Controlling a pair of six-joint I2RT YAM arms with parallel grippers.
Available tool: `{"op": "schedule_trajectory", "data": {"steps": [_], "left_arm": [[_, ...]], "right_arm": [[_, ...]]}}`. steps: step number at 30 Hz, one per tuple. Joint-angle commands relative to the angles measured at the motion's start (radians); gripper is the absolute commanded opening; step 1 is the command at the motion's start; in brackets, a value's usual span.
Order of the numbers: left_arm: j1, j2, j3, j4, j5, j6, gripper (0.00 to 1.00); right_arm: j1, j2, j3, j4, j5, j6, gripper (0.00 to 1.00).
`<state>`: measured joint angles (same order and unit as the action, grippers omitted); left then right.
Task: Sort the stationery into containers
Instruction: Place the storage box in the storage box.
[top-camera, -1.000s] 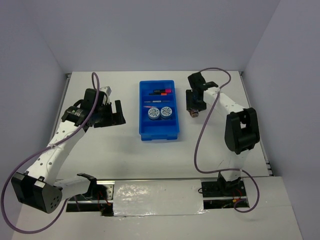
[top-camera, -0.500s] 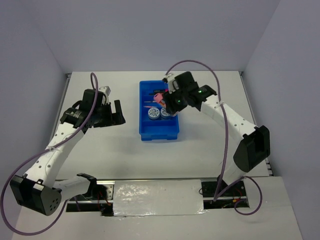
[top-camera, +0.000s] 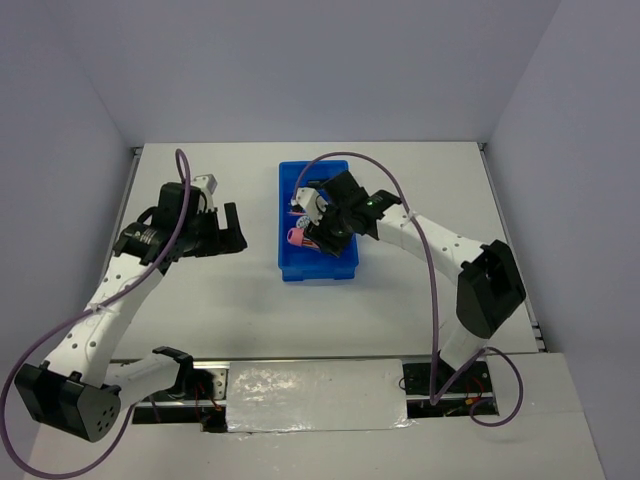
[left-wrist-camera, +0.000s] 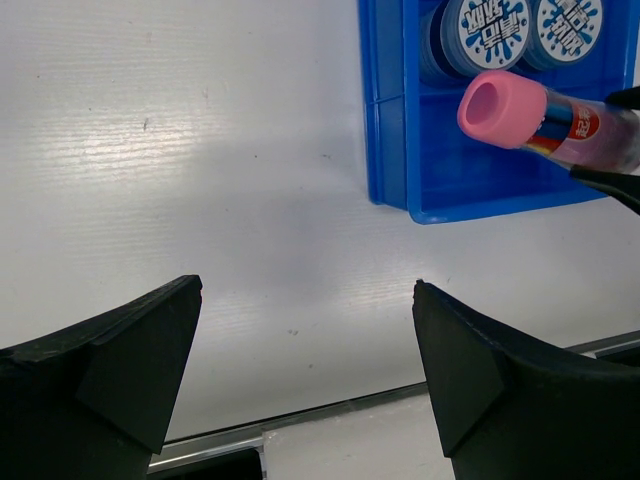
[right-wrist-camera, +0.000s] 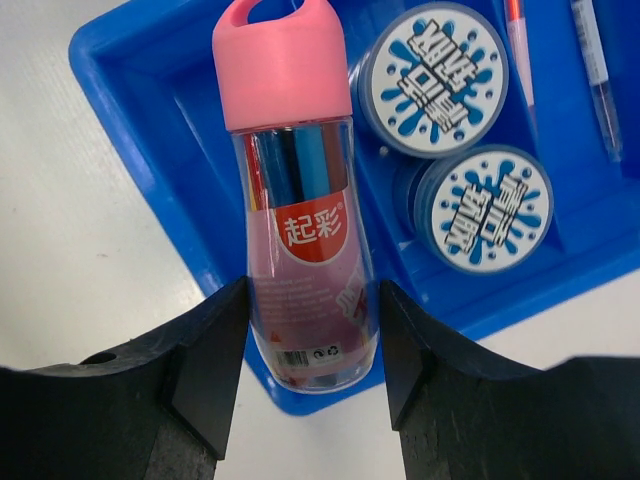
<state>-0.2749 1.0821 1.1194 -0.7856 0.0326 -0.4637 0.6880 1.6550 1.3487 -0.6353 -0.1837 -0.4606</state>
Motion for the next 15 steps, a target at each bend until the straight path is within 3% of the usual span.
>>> {"op": "schedule_trajectory", "data": {"steps": [1, 5, 8, 10, 11, 14, 15], "left_arm": [[0.009, -0.025, -0.009, 0.011, 0.013, 0.034, 0.99], [0.016, -0.042, -0.006, -0.001, 0.006, 0.048, 0.99], [0.019, -0.051, -0.01, -0.009, -0.002, 0.054, 0.99], [0.022, -0.054, -0.015, -0.01, 0.001, 0.056, 0.99], [0.023, -0.054, -0.015, -0.012, 0.003, 0.056, 0.99], [0.026, -0.053, -0.018, -0.01, 0.004, 0.056, 0.99], [0.026, -0.051, -0.017, -0.01, 0.006, 0.056, 0.99]], "right_arm": [[0.002, 0.038, 0.066, 0.042, -0.02, -0.092, 0.0], [-0.001, 0.065, 0.07, 0.033, -0.017, -0.092, 0.01], [-0.001, 0.066, 0.072, 0.02, -0.022, -0.081, 0.1], [-0.001, 0.068, 0.07, 0.003, -0.028, -0.079, 0.21], [-0.001, 0.068, 0.069, 0.003, -0.028, -0.078, 0.21], [-0.001, 0.051, 0.055, 0.003, -0.03, -0.072, 0.43], [-0.001, 0.043, 0.049, 0.006, -0.025, -0.067, 0.64]]}}
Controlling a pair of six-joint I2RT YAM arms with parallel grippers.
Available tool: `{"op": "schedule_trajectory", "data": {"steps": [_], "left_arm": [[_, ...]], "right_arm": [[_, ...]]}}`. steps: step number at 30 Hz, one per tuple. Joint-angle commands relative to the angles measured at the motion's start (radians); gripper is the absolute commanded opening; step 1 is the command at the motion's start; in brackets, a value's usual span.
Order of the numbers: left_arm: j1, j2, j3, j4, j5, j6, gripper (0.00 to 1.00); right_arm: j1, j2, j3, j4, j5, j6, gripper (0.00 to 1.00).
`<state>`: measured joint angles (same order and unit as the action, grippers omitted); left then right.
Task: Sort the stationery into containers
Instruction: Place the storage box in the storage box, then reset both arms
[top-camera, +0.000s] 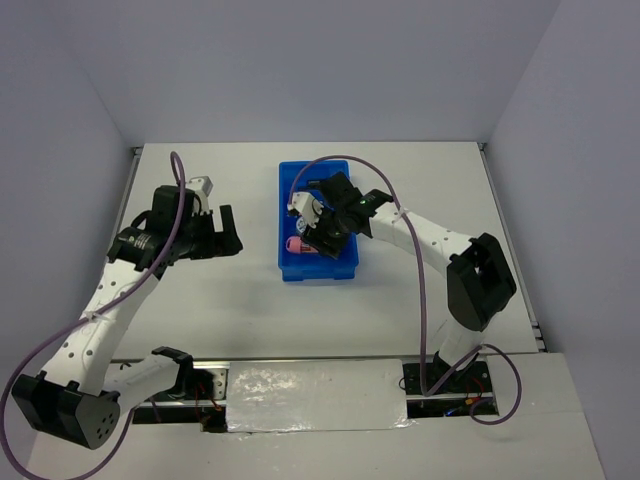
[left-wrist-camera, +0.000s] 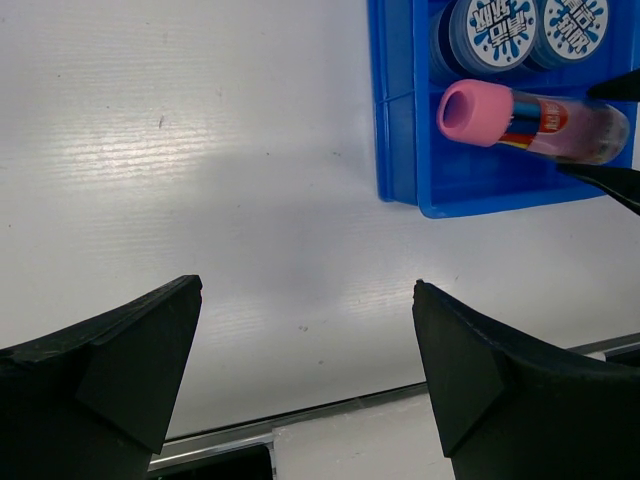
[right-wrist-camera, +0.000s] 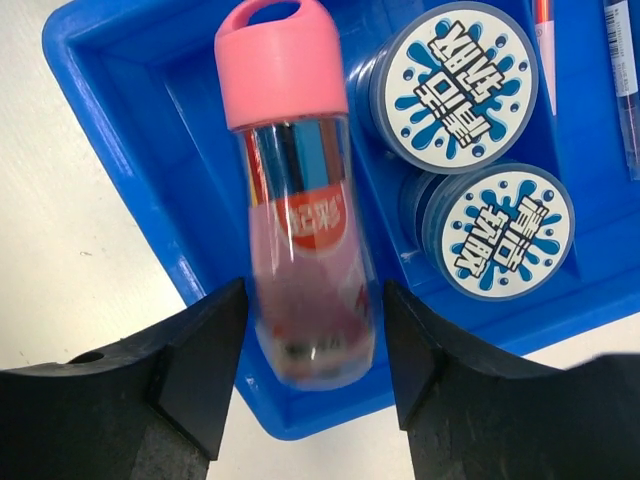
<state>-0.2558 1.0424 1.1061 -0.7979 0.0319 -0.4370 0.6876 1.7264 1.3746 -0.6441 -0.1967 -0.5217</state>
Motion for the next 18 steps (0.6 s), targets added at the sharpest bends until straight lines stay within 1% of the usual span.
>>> {"op": "schedule_trajectory", "data": {"steps": [1, 3, 4, 8, 10, 11, 12, 14, 15, 16, 17, 18], "left_arm": [[0.009, -0.007, 0.0, 0.002, 0.008, 0.03, 0.99], [0.009, -0.004, 0.001, 0.002, 0.008, 0.032, 0.99], [0.01, -0.001, 0.008, 0.0, 0.007, 0.035, 0.99], [0.016, 0.011, 0.027, -0.007, -0.006, 0.044, 0.99], [0.024, 0.024, 0.06, -0.033, -0.038, 0.046, 0.99], [0.027, 0.028, 0.075, -0.046, -0.085, 0.044, 0.99], [0.032, 0.039, 0.113, -0.059, -0.158, 0.041, 0.99], [0.046, 0.05, 0.159, -0.104, -0.242, 0.037, 0.99], [0.058, 0.06, 0.213, -0.121, -0.333, 0.026, 0.99], [0.065, 0.065, 0.244, -0.138, -0.38, 0.021, 0.99], [0.07, 0.068, 0.27, -0.167, -0.421, 0.015, 0.99], [0.076, 0.065, 0.328, -0.179, -0.461, 0.008, 0.99]], "right_arm": [[0.0, -0.033, 0.015, 0.014, -0.013, -0.006, 0.65], [0.0, -0.053, 0.011, 0.015, -0.009, 0.0, 0.67], [0.0, -0.059, 0.006, 0.018, -0.009, 0.006, 0.99], [-0.003, -0.105, 0.001, 0.038, 0.011, 0.032, 1.0], [-0.011, -0.134, 0.017, 0.082, 0.075, 0.11, 1.0], [-0.017, -0.174, 0.029, 0.096, 0.133, 0.159, 1.0], [-0.025, -0.194, 0.064, 0.1, 0.251, 0.264, 1.0], [-0.045, -0.267, 0.104, 0.075, 0.389, 0.389, 1.0], [-0.051, -0.289, 0.16, 0.034, 0.505, 0.504, 1.0], [-0.057, -0.312, 0.191, -0.065, 0.56, 0.575, 1.0], [-0.066, -0.339, 0.211, -0.106, 0.604, 0.629, 1.0], [-0.069, -0.403, 0.24, -0.152, 0.64, 0.711, 1.0]]}}
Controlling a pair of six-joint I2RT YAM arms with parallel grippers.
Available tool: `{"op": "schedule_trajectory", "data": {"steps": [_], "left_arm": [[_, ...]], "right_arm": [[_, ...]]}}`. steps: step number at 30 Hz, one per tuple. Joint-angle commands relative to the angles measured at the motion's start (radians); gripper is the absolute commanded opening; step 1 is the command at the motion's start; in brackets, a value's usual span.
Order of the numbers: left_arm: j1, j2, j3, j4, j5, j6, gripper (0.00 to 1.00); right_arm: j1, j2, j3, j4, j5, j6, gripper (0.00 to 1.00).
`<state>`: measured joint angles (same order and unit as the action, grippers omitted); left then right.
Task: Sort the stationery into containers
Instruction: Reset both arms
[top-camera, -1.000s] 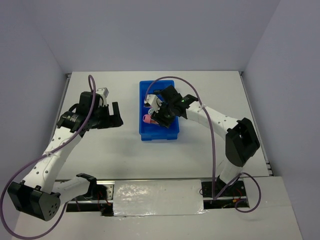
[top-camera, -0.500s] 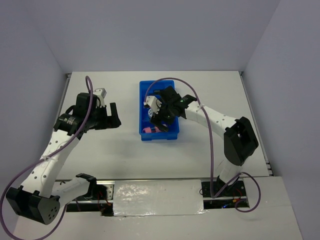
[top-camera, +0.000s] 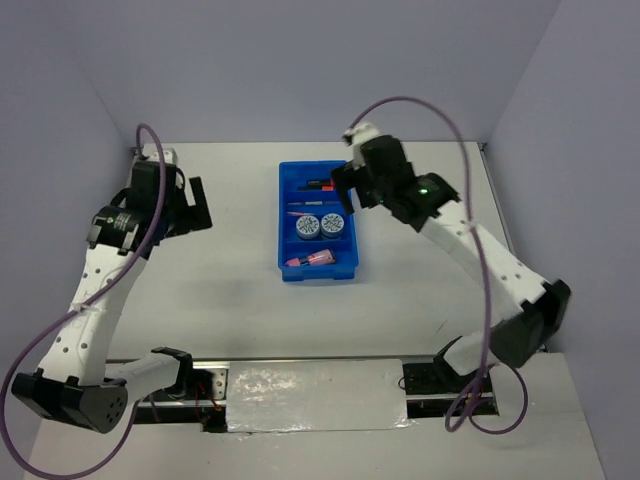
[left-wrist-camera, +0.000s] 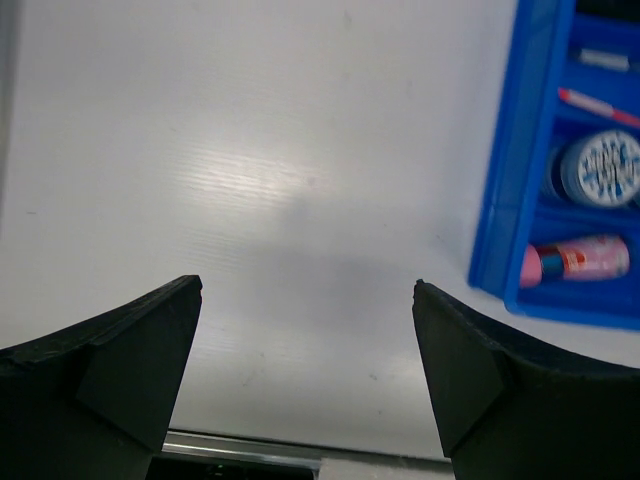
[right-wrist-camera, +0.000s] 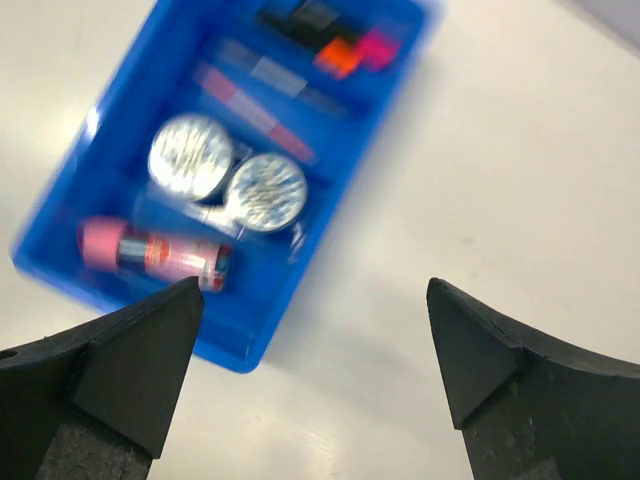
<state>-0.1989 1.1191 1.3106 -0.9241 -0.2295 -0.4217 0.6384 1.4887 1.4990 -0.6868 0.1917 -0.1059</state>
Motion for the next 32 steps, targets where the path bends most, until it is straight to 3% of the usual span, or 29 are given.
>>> {"op": "schedule_trajectory", "data": {"steps": [1, 6, 10, 13, 20, 32], "left_arm": [[0.021, -0.013, 0.15, -0.064, -0.262, -0.011, 0.99], [0.019, -0.044, 0.254, -0.111, -0.303, -0.009, 0.99], [0.019, -0.108, 0.196, -0.088, -0.294, -0.023, 0.99], [0.019, -0.15, 0.148, -0.11, -0.362, -0.083, 0.99], [0.018, -0.191, 0.136, -0.202, -0.507, -0.186, 0.99], [0.018, -0.168, 0.162, -0.191, -0.49, -0.189, 0.99]], "right_arm": [[-0.025, -0.201, 0.124, -0.185, 0.296, 0.329, 1.0], [-0.029, -0.462, 0.11, -0.344, 0.338, 0.443, 1.0], [-0.029, -0.621, 0.096, -0.445, 0.399, 0.494, 1.0], [-0.029, -0.724, 0.084, -0.477, 0.451, 0.497, 1.0], [-0.029, -0.823, 0.09, -0.574, 0.471, 0.522, 1.0], [-0.029, -0.846, 0.049, -0.525, 0.457, 0.511, 1.0]]}}
